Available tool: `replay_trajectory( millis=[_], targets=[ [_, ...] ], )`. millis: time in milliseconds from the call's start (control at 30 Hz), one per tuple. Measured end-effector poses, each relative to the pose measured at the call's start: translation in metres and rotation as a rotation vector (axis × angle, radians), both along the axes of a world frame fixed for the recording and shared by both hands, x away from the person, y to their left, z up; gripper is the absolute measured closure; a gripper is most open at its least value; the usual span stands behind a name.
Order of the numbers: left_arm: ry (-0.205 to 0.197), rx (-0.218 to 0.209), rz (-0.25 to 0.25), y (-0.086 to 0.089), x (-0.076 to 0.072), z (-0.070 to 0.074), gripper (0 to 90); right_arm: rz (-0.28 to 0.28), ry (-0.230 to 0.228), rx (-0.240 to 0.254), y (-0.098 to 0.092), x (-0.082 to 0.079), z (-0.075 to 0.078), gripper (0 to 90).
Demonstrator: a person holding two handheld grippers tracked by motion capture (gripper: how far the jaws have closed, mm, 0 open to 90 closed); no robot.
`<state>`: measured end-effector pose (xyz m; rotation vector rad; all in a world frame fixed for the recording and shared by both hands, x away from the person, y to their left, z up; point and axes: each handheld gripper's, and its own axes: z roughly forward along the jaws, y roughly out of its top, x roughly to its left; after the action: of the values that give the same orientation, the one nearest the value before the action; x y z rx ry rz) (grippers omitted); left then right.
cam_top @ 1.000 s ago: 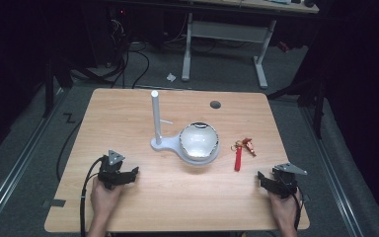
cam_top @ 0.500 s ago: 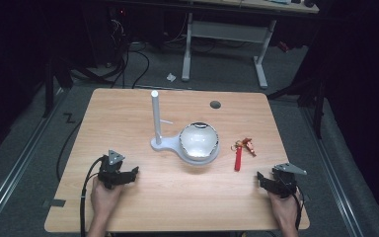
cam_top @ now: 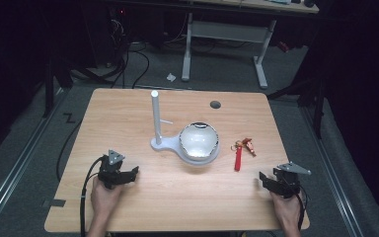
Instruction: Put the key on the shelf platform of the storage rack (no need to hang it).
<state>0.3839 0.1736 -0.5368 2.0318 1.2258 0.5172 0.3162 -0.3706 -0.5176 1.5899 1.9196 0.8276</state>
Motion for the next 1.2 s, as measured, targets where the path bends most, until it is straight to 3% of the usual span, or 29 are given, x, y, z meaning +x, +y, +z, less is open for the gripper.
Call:
replay_trajectory(
  millis=[567, 733, 900, 1033, 1133, 1200],
  targets=[
    [-0.001, 0.000, 0.000, 0.000, 0.000, 0.000, 21.3, 0.080, -0.065, 0.016, 0.023, 0.007, 0.028, 36.7],
    [0.000, 0.000, 0.000, 0.000, 0.000, 0.000, 21.3, 0.096, -0.081, 0.021, 0.028, 0.012, 0.028, 33.6],
    [0.000, 0.000, 0.000, 0.000, 0.000, 0.000, 21.3, 0.080, -0.083, 0.027, 0.033, 0.023, 0.024, 33.1],
    [0.000, 0.001, 0.000, 0.000, 0.000, 0.000, 21.3, 0.084, -0.080, 0.014, 0.035, 0.028, 0.024, 32.8],
    [0.000, 0.001, 0.000, 0.000, 0.000, 0.000, 21.3, 0.056, -0.076, -0.005, 0.037, 0.039, 0.025, 33.8],
    [0.000, 0.001, 0.000, 0.000, 0.000, 0.000, 21.3, 0.053, -0.054, -0.004, 0.037, 0.046, 0.025, 33.8]
  ],
)
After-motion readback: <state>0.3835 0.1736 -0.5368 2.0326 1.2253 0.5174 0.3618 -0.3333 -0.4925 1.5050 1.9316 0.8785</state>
